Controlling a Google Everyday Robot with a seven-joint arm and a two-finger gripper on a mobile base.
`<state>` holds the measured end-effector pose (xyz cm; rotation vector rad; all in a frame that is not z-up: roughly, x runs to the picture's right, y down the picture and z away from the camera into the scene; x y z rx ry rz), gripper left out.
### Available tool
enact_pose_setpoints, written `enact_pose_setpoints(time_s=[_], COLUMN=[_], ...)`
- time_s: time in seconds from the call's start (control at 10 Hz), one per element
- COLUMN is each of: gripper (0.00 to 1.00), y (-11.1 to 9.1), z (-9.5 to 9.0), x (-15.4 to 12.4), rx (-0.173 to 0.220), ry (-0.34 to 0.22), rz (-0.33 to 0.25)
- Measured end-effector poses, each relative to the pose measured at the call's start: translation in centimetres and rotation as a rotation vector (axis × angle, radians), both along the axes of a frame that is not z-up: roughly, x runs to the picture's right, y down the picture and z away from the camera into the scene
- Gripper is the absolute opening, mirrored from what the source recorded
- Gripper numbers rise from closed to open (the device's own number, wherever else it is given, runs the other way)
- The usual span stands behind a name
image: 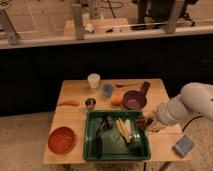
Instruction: Place grapes in tray
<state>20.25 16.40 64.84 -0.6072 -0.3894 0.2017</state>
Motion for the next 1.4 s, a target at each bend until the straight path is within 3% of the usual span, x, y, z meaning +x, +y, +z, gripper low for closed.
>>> enact_pose_setpoints(time_s=[0.2,0.3,0.4,0.7,1.0,1.4], gripper=[0.01,0.07,0.19,0.50,0.77,0.80], y=[1.2,2.1,3.0,3.7,5.2,6.3], z=[0.3,0.1,-0.5,-3.5,-3.5,-2.2], x=[-1.0,-1.3,-1.5,-2.5,-4.5,-6.2], rx=[-0.024,-0.037,-0.047,-0.007,-0.019,-0.053], ry=[0.000,-0.004,-0.011,-0.037,-0.065,-0.089], rz=[-0.011,-0.015,-0.020,-0.065,-0.104,-0.113])
